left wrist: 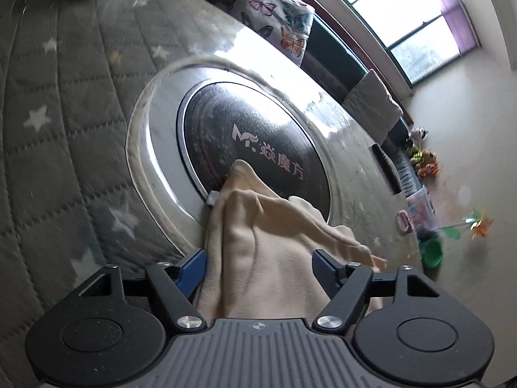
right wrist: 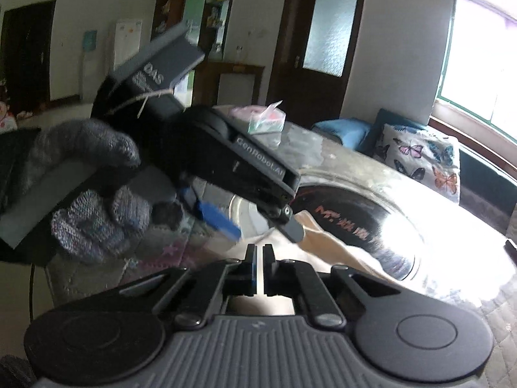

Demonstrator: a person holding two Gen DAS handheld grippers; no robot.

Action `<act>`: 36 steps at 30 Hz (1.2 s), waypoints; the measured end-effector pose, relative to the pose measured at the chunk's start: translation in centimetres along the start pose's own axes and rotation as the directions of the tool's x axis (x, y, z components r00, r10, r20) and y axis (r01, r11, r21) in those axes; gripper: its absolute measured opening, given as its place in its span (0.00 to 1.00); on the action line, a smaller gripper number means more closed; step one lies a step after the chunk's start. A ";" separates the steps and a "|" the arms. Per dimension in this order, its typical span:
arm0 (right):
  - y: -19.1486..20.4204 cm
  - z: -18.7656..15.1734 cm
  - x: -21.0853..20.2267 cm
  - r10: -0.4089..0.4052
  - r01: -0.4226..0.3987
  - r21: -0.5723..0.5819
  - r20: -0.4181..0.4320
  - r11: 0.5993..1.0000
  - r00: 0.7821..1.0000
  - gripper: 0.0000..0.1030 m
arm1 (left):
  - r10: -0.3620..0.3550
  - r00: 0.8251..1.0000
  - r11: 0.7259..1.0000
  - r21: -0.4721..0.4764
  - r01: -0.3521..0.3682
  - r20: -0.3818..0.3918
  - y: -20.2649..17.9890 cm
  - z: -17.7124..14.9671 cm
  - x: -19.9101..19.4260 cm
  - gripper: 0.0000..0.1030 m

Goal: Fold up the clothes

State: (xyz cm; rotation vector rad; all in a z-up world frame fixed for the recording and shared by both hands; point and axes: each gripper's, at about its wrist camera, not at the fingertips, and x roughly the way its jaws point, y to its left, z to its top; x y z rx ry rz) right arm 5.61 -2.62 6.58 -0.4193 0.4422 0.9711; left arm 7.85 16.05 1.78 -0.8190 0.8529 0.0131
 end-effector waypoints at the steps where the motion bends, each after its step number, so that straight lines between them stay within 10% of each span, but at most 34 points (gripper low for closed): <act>1: -0.1 0.0 -0.2 -0.001 0.001 0.001 0.000 1.000 1.000 0.02 | 0.004 1.000 1.000 -0.010 -0.003 0.004 0.0 0.0 -0.1 0.70; 12: 1.8 -1.3 2.6 0.042 -0.049 -0.093 -0.079 0.995 0.996 0.37 | 0.061 0.997 0.998 -0.018 -0.060 0.037 0.8 0.6 -1.4 0.72; 31: 0.2 -0.2 0.8 -0.026 0.027 -0.031 0.041 0.999 0.999 0.08 | -0.156 0.986 0.976 -0.163 0.144 -0.062 1.5 -0.1 0.4 0.75; 36: 0.0 -0.6 0.2 0.000 0.000 -0.021 0.036 1.000 0.999 0.08 | -0.207 0.973 0.960 -0.213 0.182 -0.098 2.2 -0.4 1.4 0.40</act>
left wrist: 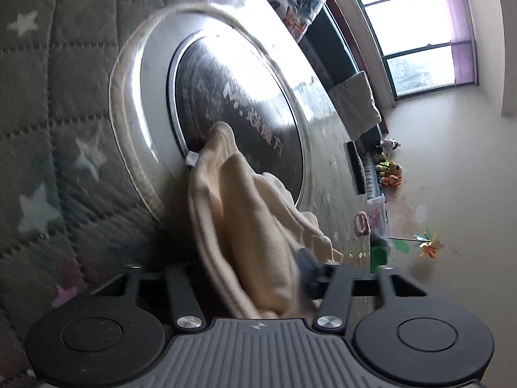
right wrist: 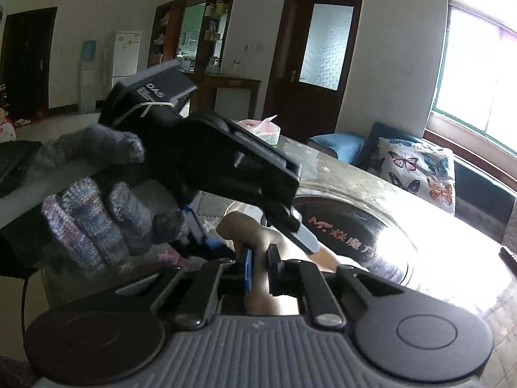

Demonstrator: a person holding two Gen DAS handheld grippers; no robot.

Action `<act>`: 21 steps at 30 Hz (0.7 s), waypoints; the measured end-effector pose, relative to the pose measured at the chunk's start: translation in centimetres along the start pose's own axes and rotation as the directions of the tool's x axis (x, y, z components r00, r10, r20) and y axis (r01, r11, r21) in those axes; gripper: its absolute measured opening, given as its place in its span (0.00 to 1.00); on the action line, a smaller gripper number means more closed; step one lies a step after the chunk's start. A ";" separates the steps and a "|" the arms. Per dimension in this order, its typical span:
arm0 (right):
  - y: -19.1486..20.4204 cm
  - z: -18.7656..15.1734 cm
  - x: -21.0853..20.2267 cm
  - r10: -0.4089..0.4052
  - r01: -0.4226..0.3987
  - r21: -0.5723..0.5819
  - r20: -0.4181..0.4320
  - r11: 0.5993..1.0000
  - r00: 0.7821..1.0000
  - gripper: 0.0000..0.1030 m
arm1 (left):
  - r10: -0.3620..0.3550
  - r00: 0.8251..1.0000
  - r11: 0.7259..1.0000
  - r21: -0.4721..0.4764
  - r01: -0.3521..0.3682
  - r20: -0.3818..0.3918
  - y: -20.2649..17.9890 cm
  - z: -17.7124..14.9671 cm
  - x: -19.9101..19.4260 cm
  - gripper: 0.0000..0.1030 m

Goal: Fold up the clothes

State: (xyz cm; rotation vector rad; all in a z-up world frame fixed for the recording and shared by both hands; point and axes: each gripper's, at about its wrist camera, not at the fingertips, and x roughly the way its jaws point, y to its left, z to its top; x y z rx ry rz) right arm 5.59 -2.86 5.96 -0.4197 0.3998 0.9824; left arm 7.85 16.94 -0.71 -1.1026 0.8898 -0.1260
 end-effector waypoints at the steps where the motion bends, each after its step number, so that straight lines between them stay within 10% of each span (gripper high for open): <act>1: 0.0 -0.1 0.0 0.010 -0.010 0.005 -0.005 1.000 1.000 0.08 | -0.004 1.000 1.000 -0.001 0.004 -0.004 0.1 0.0 0.1 0.33; 10: -2.8 -1.6 -1.3 0.043 -0.039 0.120 -0.031 0.992 0.999 0.15 | 0.031 1.000 0.999 0.018 -0.031 0.001 0.5 0.0 -0.1 0.21; 21: -12.9 -5.9 -2.3 -0.204 0.245 0.364 -0.147 0.899 0.968 0.18 | 0.055 0.998 0.997 0.046 -0.055 0.008 -0.3 -0.2 0.8 0.21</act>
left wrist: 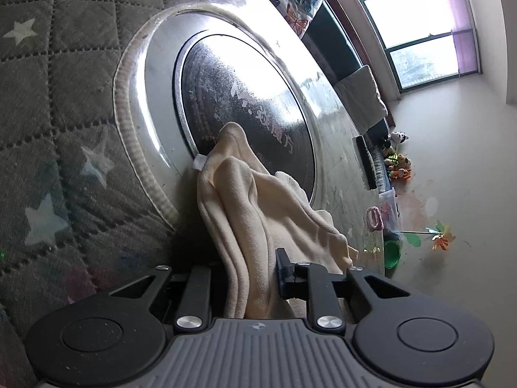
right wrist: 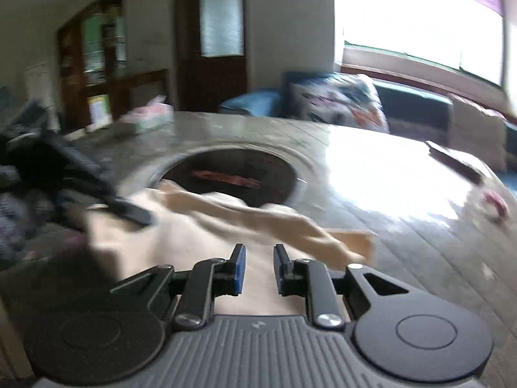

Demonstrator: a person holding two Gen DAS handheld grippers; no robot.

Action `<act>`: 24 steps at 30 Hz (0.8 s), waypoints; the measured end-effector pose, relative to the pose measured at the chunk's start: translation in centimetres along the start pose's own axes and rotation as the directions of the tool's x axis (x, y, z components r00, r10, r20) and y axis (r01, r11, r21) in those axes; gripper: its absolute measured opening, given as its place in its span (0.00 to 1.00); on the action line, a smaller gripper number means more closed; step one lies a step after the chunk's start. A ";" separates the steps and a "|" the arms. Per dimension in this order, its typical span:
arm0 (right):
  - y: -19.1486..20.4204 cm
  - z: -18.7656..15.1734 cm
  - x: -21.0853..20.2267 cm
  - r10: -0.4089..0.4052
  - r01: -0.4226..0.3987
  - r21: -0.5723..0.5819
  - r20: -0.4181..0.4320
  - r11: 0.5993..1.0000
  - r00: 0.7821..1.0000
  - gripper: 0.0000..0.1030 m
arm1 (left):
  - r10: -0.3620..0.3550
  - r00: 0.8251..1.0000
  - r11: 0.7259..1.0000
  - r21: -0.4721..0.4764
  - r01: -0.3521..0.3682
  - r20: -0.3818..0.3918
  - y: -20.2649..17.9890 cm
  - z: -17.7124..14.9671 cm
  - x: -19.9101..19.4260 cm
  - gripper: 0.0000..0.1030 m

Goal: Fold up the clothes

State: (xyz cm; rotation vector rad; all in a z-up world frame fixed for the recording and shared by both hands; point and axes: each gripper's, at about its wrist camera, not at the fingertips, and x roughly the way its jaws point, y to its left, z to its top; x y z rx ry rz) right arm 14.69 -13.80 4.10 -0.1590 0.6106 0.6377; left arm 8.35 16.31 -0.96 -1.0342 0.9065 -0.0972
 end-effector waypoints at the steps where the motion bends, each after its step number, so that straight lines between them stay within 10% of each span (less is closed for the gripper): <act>1: -0.6 -0.3 0.2 -0.008 0.008 0.017 -0.012 1.000 1.000 0.18 | 0.001 1.000 1.000 0.001 -0.001 -0.001 0.0 0.0 0.1 0.21; 7: -3.9 -2.0 0.8 -0.078 0.080 0.110 -0.023 0.991 0.997 0.39 | 0.008 1.000 1.000 0.014 -0.007 -0.001 -0.2 0.2 0.3 0.21; 24: -7.3 -2.5 2.1 -0.070 0.072 0.342 -0.018 0.937 0.997 0.38 | 0.019 1.000 0.999 0.048 -0.020 0.006 -0.5 0.1 0.5 0.21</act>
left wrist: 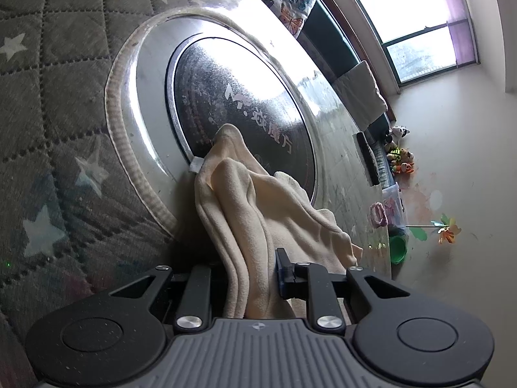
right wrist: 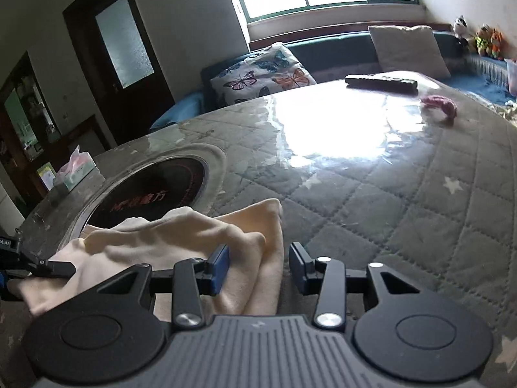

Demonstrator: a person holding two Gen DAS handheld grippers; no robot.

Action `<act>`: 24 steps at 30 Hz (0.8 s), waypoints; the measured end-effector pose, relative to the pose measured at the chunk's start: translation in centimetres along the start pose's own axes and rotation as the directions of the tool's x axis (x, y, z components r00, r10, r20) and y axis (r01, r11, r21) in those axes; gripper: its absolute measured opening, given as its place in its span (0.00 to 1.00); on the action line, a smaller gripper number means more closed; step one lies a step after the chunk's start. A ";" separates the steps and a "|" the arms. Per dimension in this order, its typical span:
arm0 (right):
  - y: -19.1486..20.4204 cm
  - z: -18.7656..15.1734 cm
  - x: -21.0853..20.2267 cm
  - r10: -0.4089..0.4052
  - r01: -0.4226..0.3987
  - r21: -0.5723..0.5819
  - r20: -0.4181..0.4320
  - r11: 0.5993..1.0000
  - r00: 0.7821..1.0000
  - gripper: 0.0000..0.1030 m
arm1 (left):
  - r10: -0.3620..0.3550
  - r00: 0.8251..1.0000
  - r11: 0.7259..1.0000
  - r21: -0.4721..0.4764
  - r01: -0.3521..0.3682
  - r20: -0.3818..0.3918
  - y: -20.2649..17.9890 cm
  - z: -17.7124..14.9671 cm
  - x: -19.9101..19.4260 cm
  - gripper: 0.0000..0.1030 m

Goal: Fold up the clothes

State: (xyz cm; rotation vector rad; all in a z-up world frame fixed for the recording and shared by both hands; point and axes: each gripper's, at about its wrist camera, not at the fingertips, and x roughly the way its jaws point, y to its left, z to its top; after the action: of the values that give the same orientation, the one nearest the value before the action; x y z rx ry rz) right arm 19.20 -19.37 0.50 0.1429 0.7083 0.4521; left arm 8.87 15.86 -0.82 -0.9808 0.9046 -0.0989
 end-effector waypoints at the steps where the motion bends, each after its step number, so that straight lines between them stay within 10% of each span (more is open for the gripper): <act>1: 0.2 0.0 0.1 -0.001 0.001 -0.006 0.002 1.000 1.000 0.38 | 0.002 1.000 1.000 0.003 -0.002 0.002 -0.1 0.0 0.0 0.21; 6: 1.1 -0.2 0.2 0.007 -0.007 -0.011 0.011 1.000 1.000 0.13 | 0.022 1.000 0.999 0.026 -0.023 0.006 -0.6 0.0 0.1 0.18; 24: -1.4 2.7 -6.6 -0.082 0.083 0.003 0.157 0.997 0.984 0.10 | -0.045 0.999 0.973 0.225 0.051 -0.032 -10.5 -1.0 3.2 0.16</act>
State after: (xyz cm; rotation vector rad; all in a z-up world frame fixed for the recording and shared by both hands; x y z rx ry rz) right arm 17.03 -23.55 6.07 0.1434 0.5563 0.3585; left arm 13.52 7.65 4.84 -0.7909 0.8732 -0.2507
